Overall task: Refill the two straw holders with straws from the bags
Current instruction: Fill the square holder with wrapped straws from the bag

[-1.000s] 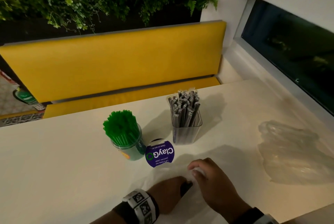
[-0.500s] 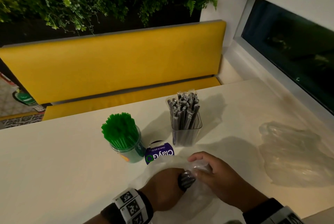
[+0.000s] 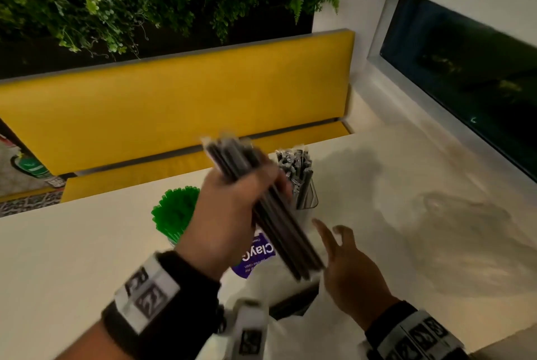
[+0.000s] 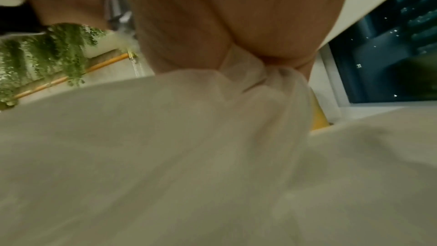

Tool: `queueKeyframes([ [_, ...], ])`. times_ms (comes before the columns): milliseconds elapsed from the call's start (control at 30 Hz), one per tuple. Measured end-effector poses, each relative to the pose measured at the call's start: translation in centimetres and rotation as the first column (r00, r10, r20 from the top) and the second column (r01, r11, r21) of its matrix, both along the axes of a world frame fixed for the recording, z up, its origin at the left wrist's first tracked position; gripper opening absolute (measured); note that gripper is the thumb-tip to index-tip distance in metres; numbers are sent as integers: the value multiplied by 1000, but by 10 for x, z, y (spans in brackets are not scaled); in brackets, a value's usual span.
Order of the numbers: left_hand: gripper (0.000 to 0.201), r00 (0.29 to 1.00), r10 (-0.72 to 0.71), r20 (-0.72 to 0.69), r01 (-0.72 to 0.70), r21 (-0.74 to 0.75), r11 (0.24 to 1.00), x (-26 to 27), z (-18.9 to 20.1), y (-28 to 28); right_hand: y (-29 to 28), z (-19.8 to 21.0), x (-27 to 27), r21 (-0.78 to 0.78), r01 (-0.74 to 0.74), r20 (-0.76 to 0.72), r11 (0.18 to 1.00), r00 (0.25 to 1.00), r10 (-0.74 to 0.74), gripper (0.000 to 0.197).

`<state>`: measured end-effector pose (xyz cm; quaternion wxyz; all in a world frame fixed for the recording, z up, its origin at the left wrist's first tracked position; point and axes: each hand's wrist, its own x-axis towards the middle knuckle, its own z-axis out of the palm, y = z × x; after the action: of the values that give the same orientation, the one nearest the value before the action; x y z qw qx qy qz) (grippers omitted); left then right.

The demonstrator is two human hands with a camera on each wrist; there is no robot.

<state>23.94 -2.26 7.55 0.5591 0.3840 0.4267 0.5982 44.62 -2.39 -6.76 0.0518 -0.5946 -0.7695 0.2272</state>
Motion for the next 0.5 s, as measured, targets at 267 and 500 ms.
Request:
queueKeyframes([
  [267,12,947,320,-43,-321,-27,947,10,3,97,28,14,-25,198,-62,135,978,990,35,76],
  [500,13,846,248,-471,-239,82,968,22,-45,111,25,6,-25,416,-96,123,904,991,49,78],
])
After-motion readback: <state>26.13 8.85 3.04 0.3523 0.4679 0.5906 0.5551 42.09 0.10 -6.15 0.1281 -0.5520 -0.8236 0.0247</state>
